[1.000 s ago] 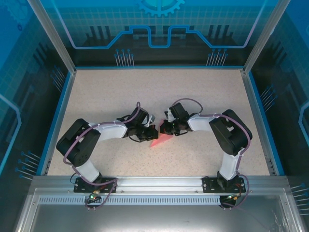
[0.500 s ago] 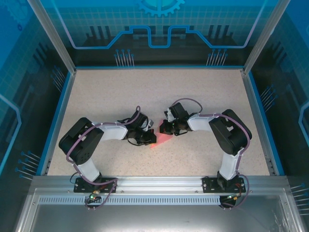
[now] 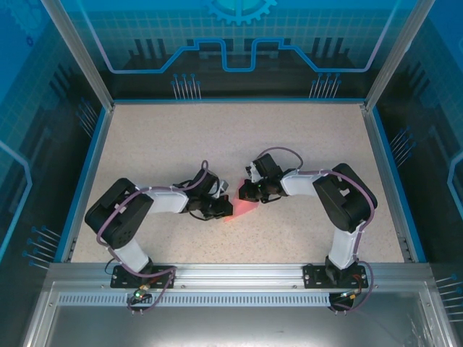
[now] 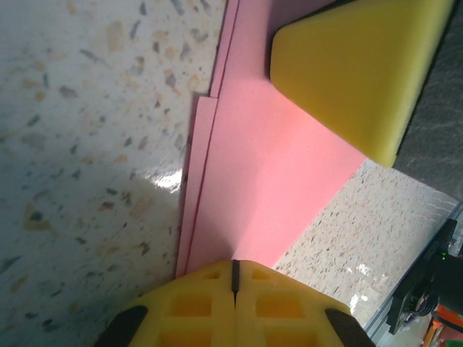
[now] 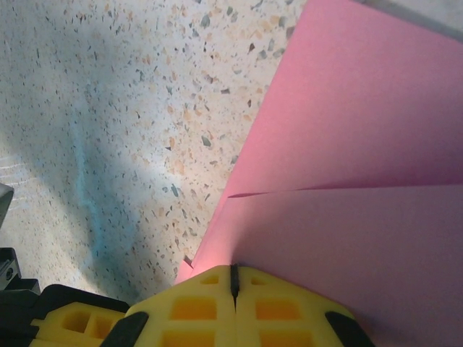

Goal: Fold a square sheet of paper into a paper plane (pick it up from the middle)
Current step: Fourth fold the wing at the center of the table.

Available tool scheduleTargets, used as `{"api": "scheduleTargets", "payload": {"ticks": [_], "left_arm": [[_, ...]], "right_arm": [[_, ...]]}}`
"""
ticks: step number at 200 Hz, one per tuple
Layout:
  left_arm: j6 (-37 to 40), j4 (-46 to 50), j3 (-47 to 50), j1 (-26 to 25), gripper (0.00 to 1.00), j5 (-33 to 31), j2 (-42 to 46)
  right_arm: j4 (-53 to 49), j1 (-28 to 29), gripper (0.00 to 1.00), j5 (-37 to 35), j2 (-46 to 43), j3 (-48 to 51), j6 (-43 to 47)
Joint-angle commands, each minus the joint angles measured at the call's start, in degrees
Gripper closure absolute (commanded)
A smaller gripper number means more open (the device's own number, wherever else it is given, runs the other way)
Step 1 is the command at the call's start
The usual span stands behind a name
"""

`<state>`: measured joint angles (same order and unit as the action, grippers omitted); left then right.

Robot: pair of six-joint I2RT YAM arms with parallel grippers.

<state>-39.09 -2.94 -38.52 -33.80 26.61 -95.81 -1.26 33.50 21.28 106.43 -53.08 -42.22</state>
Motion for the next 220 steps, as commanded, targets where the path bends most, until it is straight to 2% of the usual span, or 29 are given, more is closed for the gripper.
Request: {"api": "scheduleTargets", "payload": {"ticks": [1, 86, 137, 168, 220], "left_arm": [[-0.3, 8.3, 5.1, 0.1, 0.97, -0.7, 0.7], [-0.3, 11.7, 12.4, 0.1, 0.97, -0.4, 9.1], [-1.8, 8.0, 7.3, 0.3, 0.98, -2.5, 16.8], [-4.1, 1.7, 4.7, 0.3, 0.98, -3.7, 14.9], [-4.1, 1.1, 1.4, -0.2, 1.0, -2.6, 6.6]], "right_arm": [[-7.6, 0.1, 0.99, -5.8, 3.4, 1.0, 1.0], [-9.0, -0.7, 0.99, -6.4, 3.6, 0.8, 1.8], [-8.0, -0.6, 0.99, -5.3, 3.7, 0.7, 1.6], [-7.8, -0.1, 0.99, -5.0, 4.0, 0.3, 1.3], [-7.7, 0.3, 0.99, -4.6, 4.5, -0.5, 1.1]]}}
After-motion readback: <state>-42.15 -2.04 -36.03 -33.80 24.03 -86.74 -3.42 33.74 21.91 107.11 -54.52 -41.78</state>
